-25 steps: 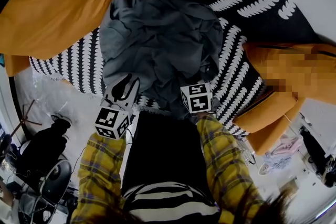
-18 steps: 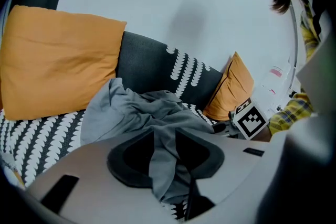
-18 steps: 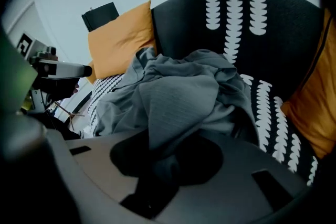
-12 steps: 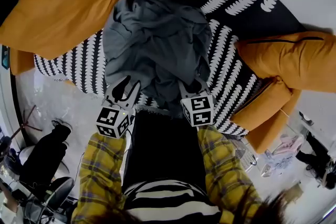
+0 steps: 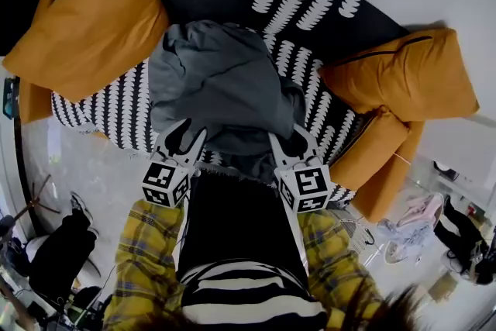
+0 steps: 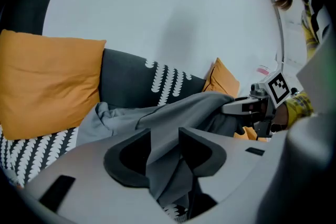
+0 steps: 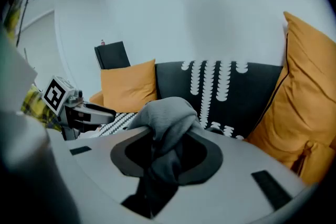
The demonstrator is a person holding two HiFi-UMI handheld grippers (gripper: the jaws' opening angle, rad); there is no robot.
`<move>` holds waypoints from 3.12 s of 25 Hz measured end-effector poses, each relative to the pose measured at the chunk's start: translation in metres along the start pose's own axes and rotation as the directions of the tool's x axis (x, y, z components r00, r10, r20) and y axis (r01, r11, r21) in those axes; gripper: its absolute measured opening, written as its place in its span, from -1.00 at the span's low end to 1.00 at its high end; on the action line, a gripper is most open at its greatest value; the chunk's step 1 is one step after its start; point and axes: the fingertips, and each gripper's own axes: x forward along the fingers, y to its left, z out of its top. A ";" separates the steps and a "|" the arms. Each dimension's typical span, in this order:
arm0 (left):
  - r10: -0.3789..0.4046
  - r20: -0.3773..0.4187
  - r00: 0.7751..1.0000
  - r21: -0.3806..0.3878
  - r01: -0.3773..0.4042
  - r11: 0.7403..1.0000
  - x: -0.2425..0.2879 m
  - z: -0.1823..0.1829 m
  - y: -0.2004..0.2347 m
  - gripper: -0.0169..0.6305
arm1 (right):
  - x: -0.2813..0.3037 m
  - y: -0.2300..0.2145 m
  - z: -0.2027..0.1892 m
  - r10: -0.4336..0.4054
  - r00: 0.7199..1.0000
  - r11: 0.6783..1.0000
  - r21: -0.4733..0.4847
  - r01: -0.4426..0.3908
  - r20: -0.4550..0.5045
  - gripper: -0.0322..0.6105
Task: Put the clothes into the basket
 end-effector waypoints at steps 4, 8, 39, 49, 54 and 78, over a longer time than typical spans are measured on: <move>-0.036 0.040 0.999 0.028 0.035 0.999 -0.001 0.023 -0.027 -0.45 | -0.043 -0.002 0.034 -0.008 0.995 1.000 -0.008 0.009 0.094 -0.52; -0.076 0.073 0.994 0.054 0.072 0.996 -0.006 0.044 -0.055 -0.43 | -0.085 -0.006 0.059 -0.011 0.986 1.000 -0.005 0.012 0.168 -0.52; -0.708 -0.239 0.665 0.397 0.732 0.553 -0.010 0.106 -0.311 -0.40 | -0.359 -0.032 0.082 -0.626 0.613 0.777 0.445 0.445 0.481 -0.52; -0.779 -0.373 0.504 0.421 0.840 0.342 -0.025 0.058 -0.449 -0.40 | -0.508 -0.042 0.013 -0.797 0.395 0.603 0.573 0.554 0.457 -0.52; -0.802 -0.433 0.412 0.404 0.884 0.236 -0.043 0.012 -0.532 -0.40 | -0.588 -0.041 -0.045 -0.870 0.293 0.490 0.624 0.609 0.397 -0.52; -0.736 -0.667 0.113 0.297 0.947 -0.124 -0.120 -0.150 -0.737 -0.40 | -0.798 -0.007 -0.277 -0.993 -0.099 -0.022 0.751 0.660 0.058 -0.52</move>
